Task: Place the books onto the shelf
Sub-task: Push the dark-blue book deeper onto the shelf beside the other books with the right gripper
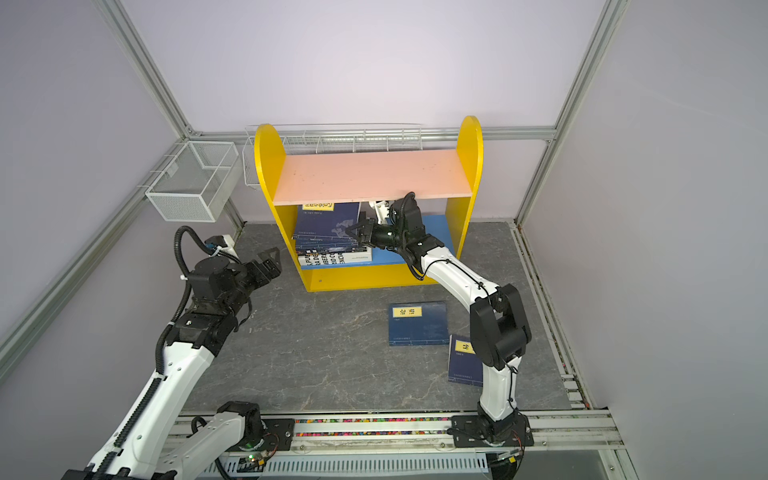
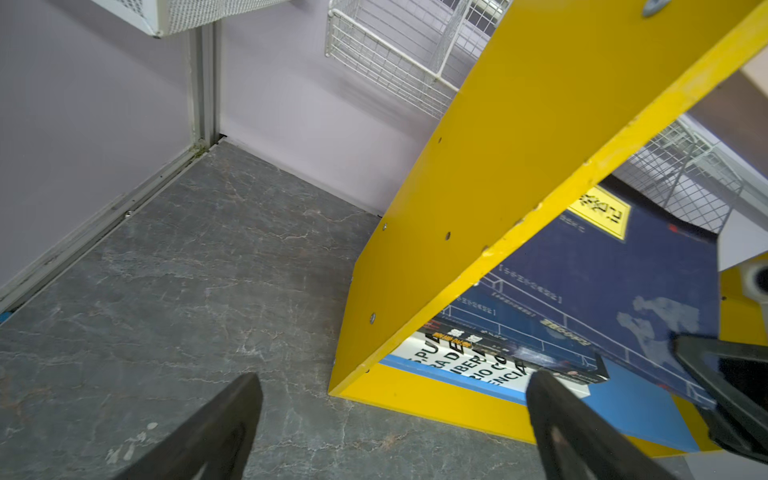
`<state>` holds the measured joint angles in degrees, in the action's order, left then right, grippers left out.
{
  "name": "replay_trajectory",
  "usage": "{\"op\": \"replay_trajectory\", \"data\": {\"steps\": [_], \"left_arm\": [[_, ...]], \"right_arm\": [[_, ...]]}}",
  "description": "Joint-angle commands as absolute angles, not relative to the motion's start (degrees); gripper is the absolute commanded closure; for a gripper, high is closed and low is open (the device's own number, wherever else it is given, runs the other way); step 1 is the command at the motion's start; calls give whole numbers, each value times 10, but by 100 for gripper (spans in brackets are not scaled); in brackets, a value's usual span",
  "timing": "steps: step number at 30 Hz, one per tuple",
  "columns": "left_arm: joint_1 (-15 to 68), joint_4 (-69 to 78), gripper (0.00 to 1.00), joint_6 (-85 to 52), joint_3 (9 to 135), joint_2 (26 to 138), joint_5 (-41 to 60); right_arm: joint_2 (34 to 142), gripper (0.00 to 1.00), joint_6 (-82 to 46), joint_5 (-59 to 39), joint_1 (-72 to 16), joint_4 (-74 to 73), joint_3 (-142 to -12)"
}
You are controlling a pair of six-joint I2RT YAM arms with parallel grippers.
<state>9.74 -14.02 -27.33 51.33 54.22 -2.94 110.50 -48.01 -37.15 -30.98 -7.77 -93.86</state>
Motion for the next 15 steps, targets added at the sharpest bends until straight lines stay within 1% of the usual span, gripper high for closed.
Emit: {"op": "replay_trajectory", "data": {"steps": [1, 7, 15], "left_arm": [[94, -93, 1, -273, 514, 546, 4], [93, -93, 1, -264, 544, 578, 8], [92, -89, 1, -264, 541, 591, 11]], "right_arm": [[1137, 87, -484, -380, -312, -81, -983], [1159, 87, -480, -376, -317, -56, -1016], [1146, 85, -388, -362, -316, 57, -1038]]}}
